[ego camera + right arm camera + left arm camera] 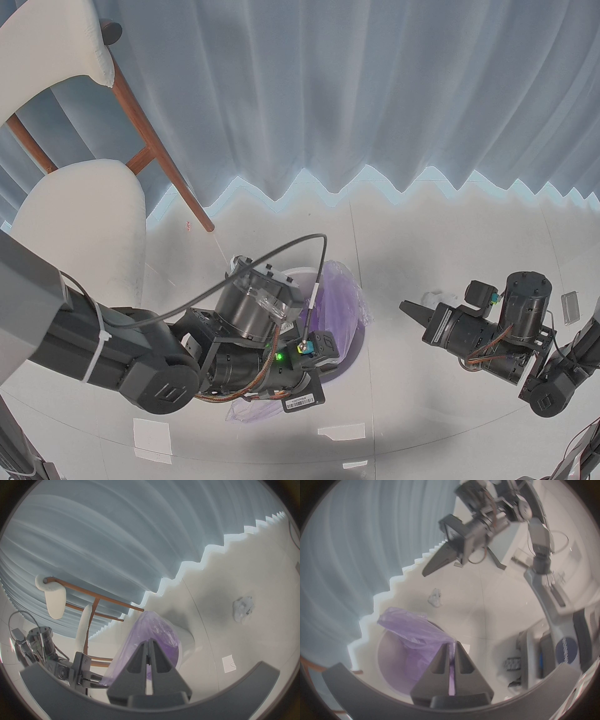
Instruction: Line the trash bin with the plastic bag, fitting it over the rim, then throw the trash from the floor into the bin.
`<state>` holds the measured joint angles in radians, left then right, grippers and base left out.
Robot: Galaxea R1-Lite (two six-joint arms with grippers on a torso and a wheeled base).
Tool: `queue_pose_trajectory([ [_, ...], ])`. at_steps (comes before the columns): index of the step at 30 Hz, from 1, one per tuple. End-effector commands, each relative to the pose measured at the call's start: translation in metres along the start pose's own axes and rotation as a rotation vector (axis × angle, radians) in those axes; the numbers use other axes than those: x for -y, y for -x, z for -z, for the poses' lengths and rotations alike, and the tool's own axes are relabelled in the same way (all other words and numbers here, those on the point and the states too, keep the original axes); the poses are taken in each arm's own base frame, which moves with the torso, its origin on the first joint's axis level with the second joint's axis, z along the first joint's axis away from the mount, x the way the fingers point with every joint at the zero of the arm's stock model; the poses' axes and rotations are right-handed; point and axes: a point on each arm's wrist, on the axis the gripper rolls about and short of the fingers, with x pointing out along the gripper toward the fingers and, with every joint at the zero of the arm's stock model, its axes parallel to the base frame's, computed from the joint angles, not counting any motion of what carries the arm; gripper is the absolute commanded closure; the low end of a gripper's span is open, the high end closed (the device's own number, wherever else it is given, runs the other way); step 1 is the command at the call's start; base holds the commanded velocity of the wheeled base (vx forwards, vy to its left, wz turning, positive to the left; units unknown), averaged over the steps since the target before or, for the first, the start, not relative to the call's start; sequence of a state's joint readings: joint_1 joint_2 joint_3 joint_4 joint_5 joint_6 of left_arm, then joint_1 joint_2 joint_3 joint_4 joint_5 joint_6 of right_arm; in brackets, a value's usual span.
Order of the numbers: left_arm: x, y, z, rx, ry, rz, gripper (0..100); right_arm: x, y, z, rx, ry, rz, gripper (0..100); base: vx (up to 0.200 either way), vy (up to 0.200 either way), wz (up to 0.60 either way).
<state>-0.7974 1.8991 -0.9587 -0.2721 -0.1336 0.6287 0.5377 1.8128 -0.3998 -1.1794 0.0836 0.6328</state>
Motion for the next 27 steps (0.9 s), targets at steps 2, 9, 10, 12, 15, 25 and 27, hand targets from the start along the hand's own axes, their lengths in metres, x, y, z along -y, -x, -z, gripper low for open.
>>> queue_pose_trajectory([
  [2, -0.019, -0.002, 0.015, -0.039, -0.192, -0.034, 100, -0.015, -0.006, -0.019, 0.023, 0.011, -0.036, 100, 0.000, 0.000, 0.00],
  [9, -0.019, -0.001, 0.024, -0.049, -0.377, 0.046, 100, -0.029, -0.001, -0.023, -0.095, -0.082, 0.024, 100, 0.000, 0.000, 0.00],
  [10, -0.019, -0.002, 0.024, -0.046, -0.381, 0.048, 100, -0.031, 0.002, -0.022, -0.110, -0.081, 0.025, 100, 0.000, 0.000, 0.00],
  [12, -0.017, -0.002, 0.022, -0.041, -0.385, 0.054, 100, -0.035, 0.005, -0.019, -0.143, -0.077, 0.029, 100, 0.000, 0.000, 0.00],
  [15, -0.012, -0.001, 0.021, -0.038, -0.389, 0.064, 100, -0.041, 0.003, -0.015, -0.171, -0.067, 0.016, 100, 0.000, 0.000, 0.00],
  [25, 0.011, 0.010, 0.023, -0.038, -0.365, 0.115, 100, -0.049, -0.030, -0.014, -0.206, -0.120, 0.004, 0, 0.000, 0.000, 0.00],
  [27, 0.014, 0.011, 0.021, -0.032, -0.371, 0.120, 100, -0.049, -0.039, -0.014, -0.232, -0.119, 0.012, 0, 0.000, 0.000, 0.00],
])
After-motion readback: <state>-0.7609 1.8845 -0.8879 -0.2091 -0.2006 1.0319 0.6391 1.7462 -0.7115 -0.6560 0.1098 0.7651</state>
